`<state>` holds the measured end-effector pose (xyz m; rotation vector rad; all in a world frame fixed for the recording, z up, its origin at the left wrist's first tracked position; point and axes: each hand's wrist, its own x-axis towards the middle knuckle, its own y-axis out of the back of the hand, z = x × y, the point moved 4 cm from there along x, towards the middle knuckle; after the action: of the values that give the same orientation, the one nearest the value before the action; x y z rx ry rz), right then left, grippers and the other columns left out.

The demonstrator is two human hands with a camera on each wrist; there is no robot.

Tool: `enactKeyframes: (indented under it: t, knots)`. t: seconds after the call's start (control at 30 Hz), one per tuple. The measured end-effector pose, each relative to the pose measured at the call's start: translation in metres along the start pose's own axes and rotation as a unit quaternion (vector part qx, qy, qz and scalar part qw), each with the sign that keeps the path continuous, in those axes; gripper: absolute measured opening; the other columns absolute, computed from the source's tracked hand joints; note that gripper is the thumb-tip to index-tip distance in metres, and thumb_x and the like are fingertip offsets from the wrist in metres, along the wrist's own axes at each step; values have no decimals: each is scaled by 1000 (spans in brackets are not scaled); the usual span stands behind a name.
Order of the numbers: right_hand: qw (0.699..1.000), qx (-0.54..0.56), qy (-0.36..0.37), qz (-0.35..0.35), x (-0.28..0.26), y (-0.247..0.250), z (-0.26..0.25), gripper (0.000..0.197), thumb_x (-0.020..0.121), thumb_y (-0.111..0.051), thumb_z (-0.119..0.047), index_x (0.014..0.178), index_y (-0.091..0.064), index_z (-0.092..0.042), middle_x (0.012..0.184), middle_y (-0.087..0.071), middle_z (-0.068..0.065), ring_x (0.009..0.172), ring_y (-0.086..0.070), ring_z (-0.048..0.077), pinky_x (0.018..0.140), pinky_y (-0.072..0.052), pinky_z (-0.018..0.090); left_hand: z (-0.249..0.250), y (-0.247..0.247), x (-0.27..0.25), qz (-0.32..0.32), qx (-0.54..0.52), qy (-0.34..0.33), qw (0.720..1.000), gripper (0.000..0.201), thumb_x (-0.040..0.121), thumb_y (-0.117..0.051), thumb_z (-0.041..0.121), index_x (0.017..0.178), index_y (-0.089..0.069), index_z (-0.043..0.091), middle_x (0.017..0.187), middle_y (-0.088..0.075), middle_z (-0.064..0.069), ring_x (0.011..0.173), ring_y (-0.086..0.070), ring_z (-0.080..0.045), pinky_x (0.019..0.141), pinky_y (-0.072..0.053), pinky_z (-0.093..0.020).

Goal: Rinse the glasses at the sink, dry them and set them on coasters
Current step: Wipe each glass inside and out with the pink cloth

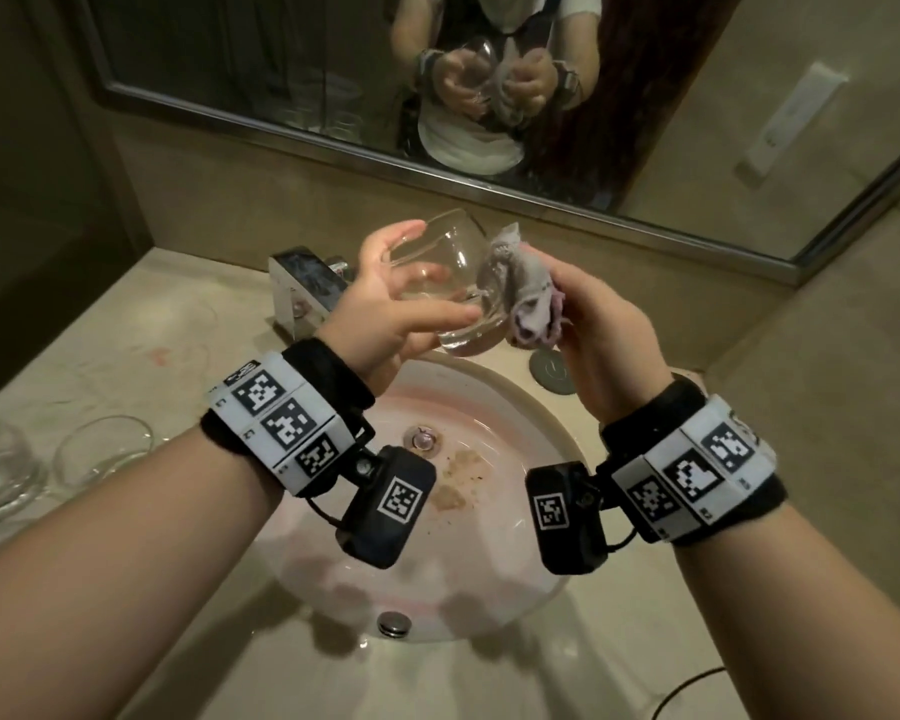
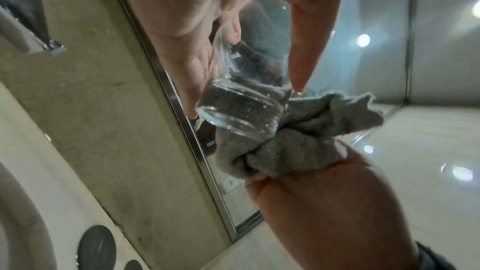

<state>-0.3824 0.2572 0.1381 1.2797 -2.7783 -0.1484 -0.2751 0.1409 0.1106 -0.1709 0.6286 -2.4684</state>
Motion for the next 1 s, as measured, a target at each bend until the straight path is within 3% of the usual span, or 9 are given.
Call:
enactKeyframes:
  t: [0.13,0.27,0.37,0.43,0.57,0.7,0.8,0.9,1.0]
  knots:
    - [997,-74,13,24,1,-11,13,45,79,-54,-61,123,-50,-54,132,-50,2,124,-48,23,99,-45,47,-3,-4,0,3,-41,-10,999,88,52,-67,-7,128,-36,26,119,-53,-11,110,-60,-30,91,-52,-45]
    - [982,176,-71,-15,-4,-19,30,49,94,-47,-42,139,-39,-25,134,-52,11,111,-59,26,83,-55,38,-3,-3,4,-42,0,-55,998,91,51,-74,-12,125,-38,28,122,-52,-11,110,-60,-25,87,-53,-37]
    - [927,343,-143,-53,-10,-21,32,55,97,-40,-45,138,-44,-9,135,-51,22,123,-51,37,97,-48,48,1,-3,4,-77,138,-103,982,92,47,-83,14,124,-36,35,119,-52,-4,114,-56,-13,92,-50,-37]
    - [897,402,-172,-61,-8,-22,33,53,96,-41,-41,134,-48,-5,136,-50,24,124,-50,36,103,-42,47,4,-5,3,-81,247,-141,955,91,50,-83,30,125,-34,36,118,-55,1,117,-53,-11,100,-44,-42]
    - [843,483,-231,-58,-14,-29,44,57,92,-40,-46,129,-54,-6,129,-56,24,108,-60,34,86,-53,46,5,-10,4,-78,325,-185,924,94,48,-84,44,127,-32,38,119,-55,3,112,-52,-17,98,-43,-49]
    - [800,551,-226,-62,-11,-28,56,69,92,-40,-55,138,-45,-5,141,-45,21,112,-55,28,69,-58,35,-2,-8,7,-82,329,-182,923,97,48,-85,44,128,-30,33,120,-54,1,112,-55,-21,92,-48,-48]
    - [857,476,-198,-9,-3,-19,56,74,85,-46,-62,136,-47,-7,137,-50,20,114,-57,25,67,-58,29,-6,-6,11,-81,361,-149,917,99,47,-83,47,127,-28,27,120,-51,5,110,-57,-15,89,-51,-32]
    - [946,287,-134,71,1,-2,50,58,89,-44,-57,123,-51,-11,114,-62,12,82,-58,17,54,-50,26,-8,-8,11,-84,335,-54,937,90,54,-82,50,124,-30,24,125,-49,3,103,-61,-15,84,-55,-39]
    - [992,92,-29,85,0,5,36,33,85,-51,-36,112,-49,-18,96,-60,3,75,-56,12,57,-46,26,-17,-18,8,-56,261,74,961,73,73,-54,59,131,-25,26,130,-39,-1,98,-57,-13,72,-58,-43]
